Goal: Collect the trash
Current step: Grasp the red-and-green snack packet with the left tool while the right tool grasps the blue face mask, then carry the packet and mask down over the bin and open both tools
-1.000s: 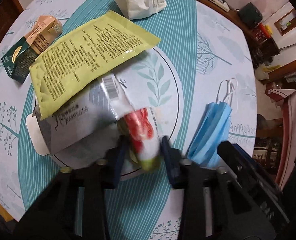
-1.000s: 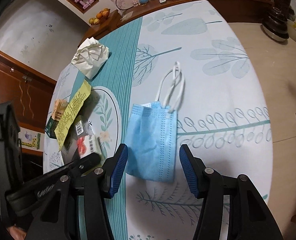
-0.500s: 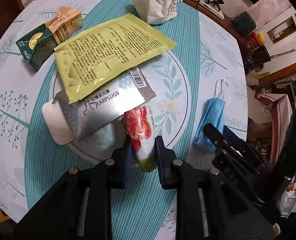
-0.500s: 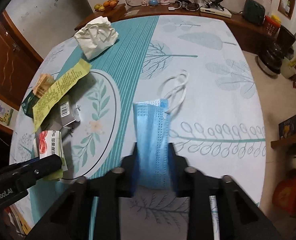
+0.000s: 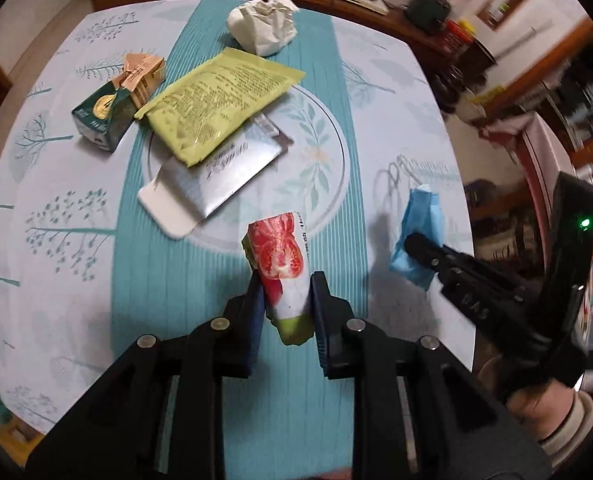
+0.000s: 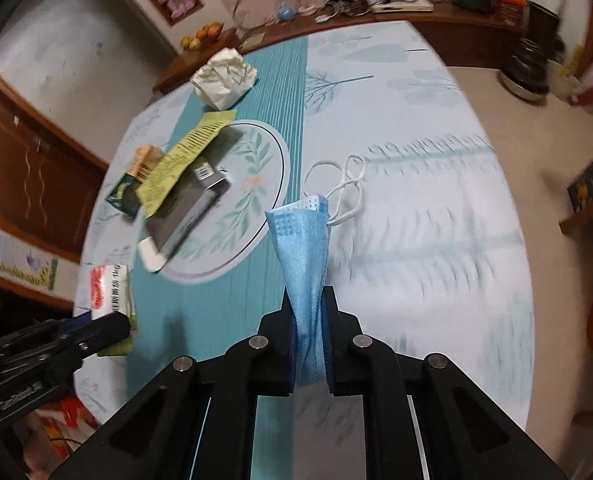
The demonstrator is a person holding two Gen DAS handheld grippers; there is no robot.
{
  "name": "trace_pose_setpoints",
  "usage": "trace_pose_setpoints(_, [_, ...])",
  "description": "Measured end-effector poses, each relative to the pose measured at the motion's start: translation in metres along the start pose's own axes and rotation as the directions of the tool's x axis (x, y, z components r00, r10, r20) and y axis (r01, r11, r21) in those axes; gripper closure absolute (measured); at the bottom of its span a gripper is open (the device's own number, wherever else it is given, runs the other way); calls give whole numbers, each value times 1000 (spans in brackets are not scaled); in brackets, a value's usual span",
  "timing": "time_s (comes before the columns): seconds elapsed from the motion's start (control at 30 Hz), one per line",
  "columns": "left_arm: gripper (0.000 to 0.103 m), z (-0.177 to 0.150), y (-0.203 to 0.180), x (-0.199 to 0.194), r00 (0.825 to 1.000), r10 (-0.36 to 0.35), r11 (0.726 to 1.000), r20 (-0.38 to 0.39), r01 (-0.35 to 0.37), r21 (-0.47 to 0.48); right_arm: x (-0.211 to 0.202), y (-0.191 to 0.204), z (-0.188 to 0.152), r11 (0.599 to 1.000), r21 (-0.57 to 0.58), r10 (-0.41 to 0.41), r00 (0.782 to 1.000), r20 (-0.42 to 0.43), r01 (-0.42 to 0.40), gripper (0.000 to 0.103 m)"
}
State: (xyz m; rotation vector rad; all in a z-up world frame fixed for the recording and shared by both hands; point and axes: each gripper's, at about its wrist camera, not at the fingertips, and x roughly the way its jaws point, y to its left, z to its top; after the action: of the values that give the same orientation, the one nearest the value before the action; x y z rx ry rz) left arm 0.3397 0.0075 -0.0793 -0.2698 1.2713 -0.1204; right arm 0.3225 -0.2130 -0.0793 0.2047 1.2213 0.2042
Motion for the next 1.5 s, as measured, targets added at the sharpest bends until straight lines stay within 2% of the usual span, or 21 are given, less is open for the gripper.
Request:
trace_pose_setpoints(0.13, [84, -34, 13, -30, 999, -35, 995, -6, 36, 91, -41, 13, -57, 995, 98, -4, 999, 49, -1, 93])
trace_pose_setpoints(0.33, [84, -89, 35, -77, 996, -86, 971, 14, 81, 224, -82, 54, -146, 984, 176, -25, 996, 89, 9, 93])
trace_pose_setpoints(0.5, [84, -135, 51, -106, 992, -127, 945, 28, 112, 306, -105, 98, -218, 980, 196, -33, 994, 100, 13, 93])
trace_pose_setpoints(0.67, [84, -180, 66, -123, 989, -146, 927, -10, 140, 349, -126, 130, -270, 981, 192, -42, 995, 87, 24, 93])
trace_pose_setpoints(0.87, [84, -222, 72, -140, 988, -151, 906, -29, 150, 395, -150, 143, -303, 984, 174, -47, 995, 86, 32, 93])
trace_pose_setpoints(1.0, [84, -245, 72, -147, 988, -151, 902, -34, 152, 404, -151, 141, -312, 987, 160, -41, 997, 59, 31, 93])
trace_pose_setpoints(1.27, [84, -286, 67, -143, 993, -112, 916, -42, 120, 384, -148, 127, -346, 990, 144, 1, 1000, -4, -1, 93])
trace_pose_setpoints(1.5, [84, -324, 57, -112, 995, -49, 922, -82, 76, 380, -120, 99, -369, 984, 176, 49, 997, -53, -39, 93])
